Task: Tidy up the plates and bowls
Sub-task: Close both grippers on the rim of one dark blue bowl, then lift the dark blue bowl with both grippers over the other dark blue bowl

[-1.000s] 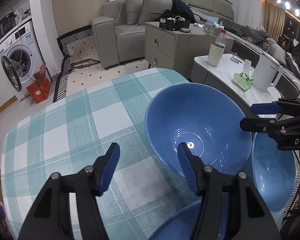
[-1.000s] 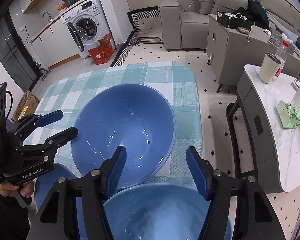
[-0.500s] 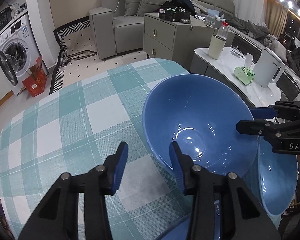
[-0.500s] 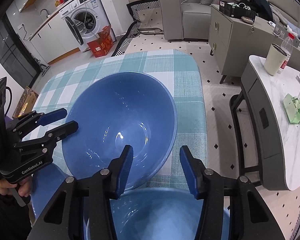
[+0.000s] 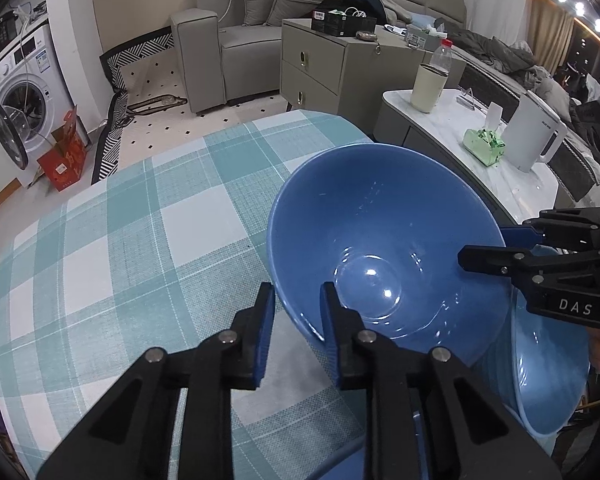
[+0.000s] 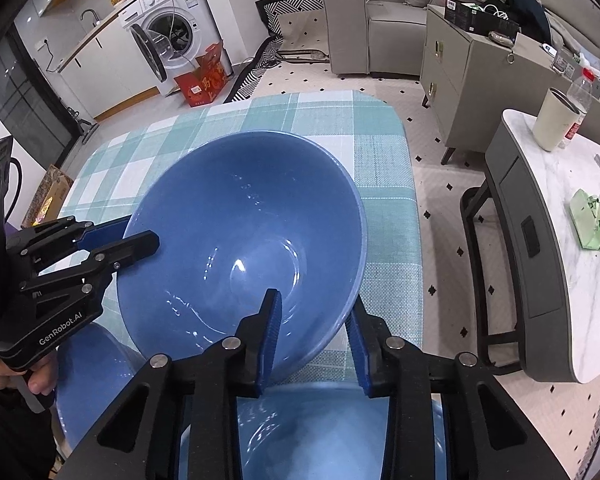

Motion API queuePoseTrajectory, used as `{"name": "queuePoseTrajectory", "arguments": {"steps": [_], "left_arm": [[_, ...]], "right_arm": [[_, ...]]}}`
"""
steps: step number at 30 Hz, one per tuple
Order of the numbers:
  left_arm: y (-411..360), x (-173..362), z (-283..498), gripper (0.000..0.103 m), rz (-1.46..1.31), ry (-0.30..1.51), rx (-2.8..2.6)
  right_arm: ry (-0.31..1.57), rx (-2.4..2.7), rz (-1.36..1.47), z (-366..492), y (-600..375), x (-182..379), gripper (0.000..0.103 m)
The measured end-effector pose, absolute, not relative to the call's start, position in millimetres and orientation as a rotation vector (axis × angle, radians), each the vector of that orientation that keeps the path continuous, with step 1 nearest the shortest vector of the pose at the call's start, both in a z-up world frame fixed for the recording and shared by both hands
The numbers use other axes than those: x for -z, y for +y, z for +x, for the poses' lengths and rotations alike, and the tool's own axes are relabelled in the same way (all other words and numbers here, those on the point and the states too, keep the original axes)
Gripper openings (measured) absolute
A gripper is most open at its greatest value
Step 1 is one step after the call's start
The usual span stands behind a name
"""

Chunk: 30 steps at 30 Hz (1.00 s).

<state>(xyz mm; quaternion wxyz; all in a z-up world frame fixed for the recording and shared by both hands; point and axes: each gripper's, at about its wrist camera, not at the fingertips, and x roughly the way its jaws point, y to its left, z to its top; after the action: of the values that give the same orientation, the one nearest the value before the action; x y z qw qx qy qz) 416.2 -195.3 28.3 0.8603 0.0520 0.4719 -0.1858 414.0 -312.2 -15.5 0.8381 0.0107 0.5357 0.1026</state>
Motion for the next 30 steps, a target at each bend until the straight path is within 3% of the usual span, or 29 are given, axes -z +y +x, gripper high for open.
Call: {"name": "queuePoseTrajectory", "arguments": {"steps": [7,30], "left_arm": [[-197,-29,415,0.020,0.110,0.986,0.390],[-184,-58,397,0.020,0.096,0.917,0.370]], "right_arm": [[1.128,-0.204,0.006,411,-313,15,0.021],[1.046,-0.203,-0.001,397,-304,-14,0.021]]}}
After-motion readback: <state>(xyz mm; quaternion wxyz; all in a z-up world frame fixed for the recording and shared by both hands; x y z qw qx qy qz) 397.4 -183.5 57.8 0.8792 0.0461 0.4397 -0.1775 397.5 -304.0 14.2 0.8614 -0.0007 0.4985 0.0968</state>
